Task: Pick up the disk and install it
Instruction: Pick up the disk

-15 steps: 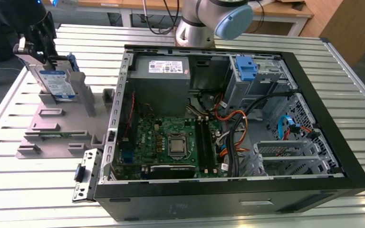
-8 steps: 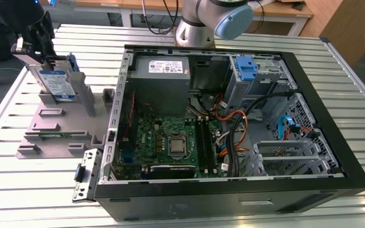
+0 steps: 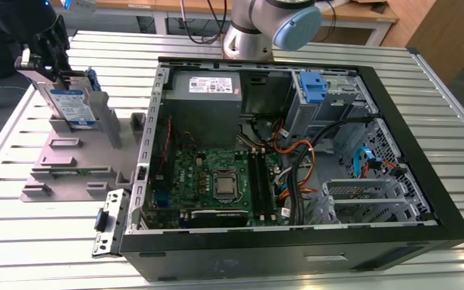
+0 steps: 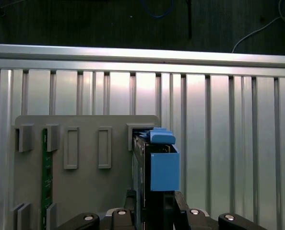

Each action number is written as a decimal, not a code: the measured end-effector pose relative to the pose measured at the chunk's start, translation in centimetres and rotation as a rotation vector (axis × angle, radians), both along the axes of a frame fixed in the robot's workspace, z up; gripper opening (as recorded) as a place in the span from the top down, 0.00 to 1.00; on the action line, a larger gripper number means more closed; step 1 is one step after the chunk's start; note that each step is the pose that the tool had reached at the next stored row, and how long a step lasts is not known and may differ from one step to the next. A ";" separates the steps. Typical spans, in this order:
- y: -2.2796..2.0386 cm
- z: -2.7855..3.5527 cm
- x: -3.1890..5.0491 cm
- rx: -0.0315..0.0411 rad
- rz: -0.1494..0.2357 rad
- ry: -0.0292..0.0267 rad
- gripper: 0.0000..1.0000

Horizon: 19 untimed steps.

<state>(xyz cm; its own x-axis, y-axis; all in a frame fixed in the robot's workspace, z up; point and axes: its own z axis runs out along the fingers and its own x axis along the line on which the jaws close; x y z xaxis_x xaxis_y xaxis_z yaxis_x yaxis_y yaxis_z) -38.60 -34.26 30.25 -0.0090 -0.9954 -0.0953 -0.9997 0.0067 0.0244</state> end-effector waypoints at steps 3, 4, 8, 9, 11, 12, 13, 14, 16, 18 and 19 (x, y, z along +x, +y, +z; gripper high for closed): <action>0.00 0.06 0.00 0.0001 0.000 0.0000 0.58; 0.00 0.06 0.00 0.0001 0.000 -0.0001 0.58; 0.10 0.07 0.01 0.0000 0.000 0.0001 0.58; 0.10 0.06 0.00 0.0000 0.000 0.0001 0.58; 0.10 0.00 0.01 0.0001 0.000 0.0000 0.58; 0.10 0.00 0.01 0.0001 0.000 0.0000 0.58; 0.10 0.00 0.01 0.0001 0.000 0.0000 0.58; 0.10 0.00 0.01 0.0001 0.000 0.0000 0.58; 0.10 0.00 0.01 0.0001 0.000 0.0000 0.58; 0.11 0.00 0.01 0.0001 0.000 0.0000 0.58; 0.10 0.00 0.01 0.0001 0.000 0.0000 0.58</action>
<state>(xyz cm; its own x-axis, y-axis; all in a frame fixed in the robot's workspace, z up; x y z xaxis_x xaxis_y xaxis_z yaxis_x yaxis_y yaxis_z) -38.59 -34.16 30.24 -0.0090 -0.9954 -0.0954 -0.9997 0.0067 0.0244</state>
